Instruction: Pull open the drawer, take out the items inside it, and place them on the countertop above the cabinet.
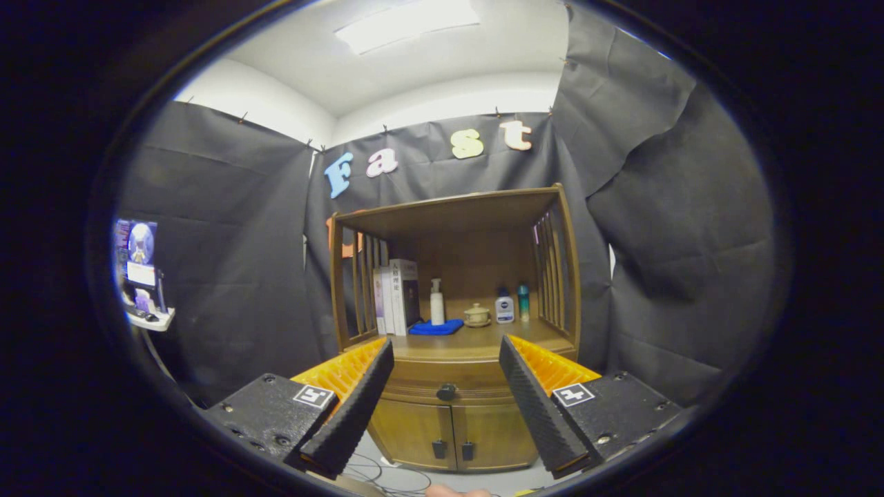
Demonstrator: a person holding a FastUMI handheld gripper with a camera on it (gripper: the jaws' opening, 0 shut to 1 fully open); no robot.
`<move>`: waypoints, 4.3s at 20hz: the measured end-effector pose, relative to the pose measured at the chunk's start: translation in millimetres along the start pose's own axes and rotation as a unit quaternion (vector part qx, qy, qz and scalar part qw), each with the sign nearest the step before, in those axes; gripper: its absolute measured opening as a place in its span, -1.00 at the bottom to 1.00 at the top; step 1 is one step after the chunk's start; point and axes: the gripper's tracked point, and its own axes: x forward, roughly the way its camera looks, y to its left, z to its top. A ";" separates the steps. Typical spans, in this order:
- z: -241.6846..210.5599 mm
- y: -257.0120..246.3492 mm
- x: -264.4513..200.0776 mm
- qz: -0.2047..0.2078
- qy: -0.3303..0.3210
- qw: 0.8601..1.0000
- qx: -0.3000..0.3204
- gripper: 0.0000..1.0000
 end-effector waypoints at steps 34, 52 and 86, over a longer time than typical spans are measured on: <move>-109.8 17.9 117.2 -0.015 0.104 0.994 0.034 1.00; -244.5 -12.5 256.4 -0.064 0.194 0.979 0.011 0.42; -249.0 8.4 115.0 -0.060 0.226 0.972 0.020 -0.28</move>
